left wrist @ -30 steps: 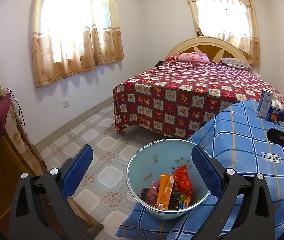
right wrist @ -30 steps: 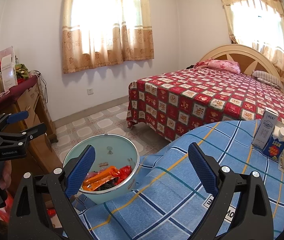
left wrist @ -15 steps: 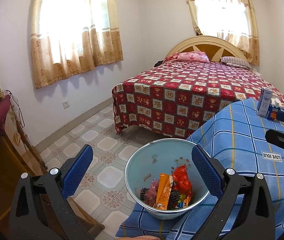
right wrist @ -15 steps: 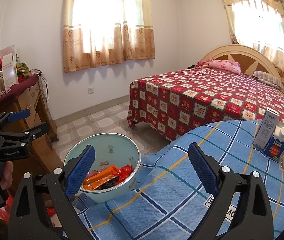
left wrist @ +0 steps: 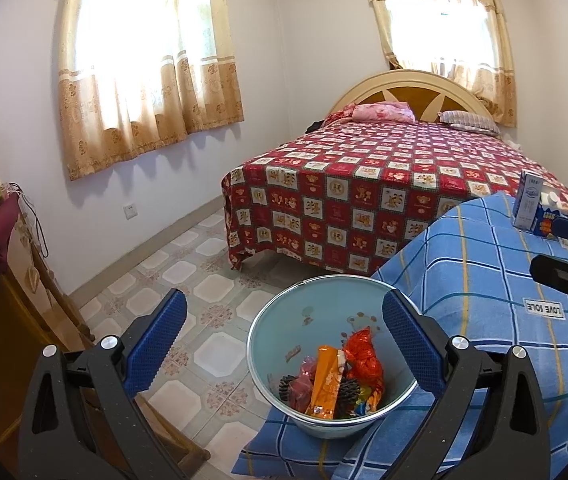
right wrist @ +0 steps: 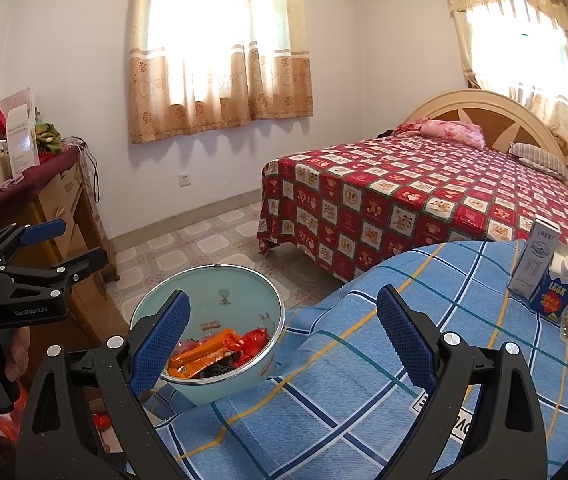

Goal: Collect trash

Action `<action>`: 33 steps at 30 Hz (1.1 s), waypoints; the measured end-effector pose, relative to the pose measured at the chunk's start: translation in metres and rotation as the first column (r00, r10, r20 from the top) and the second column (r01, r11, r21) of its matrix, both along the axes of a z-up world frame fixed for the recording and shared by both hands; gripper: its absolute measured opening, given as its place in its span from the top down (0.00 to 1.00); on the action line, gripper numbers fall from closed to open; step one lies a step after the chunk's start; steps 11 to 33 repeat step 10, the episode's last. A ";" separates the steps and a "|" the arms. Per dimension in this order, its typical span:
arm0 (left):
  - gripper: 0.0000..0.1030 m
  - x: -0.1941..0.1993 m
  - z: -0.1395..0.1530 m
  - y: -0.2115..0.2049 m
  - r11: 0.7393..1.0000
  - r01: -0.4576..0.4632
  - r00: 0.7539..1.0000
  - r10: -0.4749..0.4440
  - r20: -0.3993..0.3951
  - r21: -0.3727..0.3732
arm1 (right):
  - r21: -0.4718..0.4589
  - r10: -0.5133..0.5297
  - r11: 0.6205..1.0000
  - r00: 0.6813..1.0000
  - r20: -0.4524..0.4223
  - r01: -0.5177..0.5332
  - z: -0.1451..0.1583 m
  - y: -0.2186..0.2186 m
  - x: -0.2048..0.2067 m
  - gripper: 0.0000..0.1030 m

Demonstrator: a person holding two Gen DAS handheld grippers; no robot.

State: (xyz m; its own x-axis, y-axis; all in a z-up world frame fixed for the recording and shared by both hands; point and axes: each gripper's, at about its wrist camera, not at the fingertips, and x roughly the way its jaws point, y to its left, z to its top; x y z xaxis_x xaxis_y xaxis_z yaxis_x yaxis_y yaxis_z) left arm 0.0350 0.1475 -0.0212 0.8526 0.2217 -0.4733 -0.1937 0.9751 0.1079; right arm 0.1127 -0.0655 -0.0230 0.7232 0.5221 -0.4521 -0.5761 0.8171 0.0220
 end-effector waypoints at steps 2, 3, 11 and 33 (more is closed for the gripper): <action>0.06 0.001 -0.001 -0.001 1.000 0.008 1.000 -0.008 -0.009 -0.004 | 0.000 0.000 1.000 1.000 0.000 0.000 0.001 -0.001 0.001 0.10; 0.06 0.001 -0.002 -0.002 1.000 0.006 1.000 -0.006 -0.012 0.000 | 0.000 -0.001 1.000 1.000 0.000 0.001 0.001 -0.001 0.001 0.10; 0.06 0.003 -0.006 -0.004 1.000 0.018 0.999 -0.019 -0.028 -0.010 | -0.016 -0.085 0.996 0.996 0.001 0.085 0.005 -0.040 0.013 0.07; 0.06 0.003 -0.006 -0.004 1.000 0.018 0.999 -0.019 -0.028 -0.010 | -0.016 -0.085 0.996 0.996 0.001 0.085 0.005 -0.040 0.013 0.07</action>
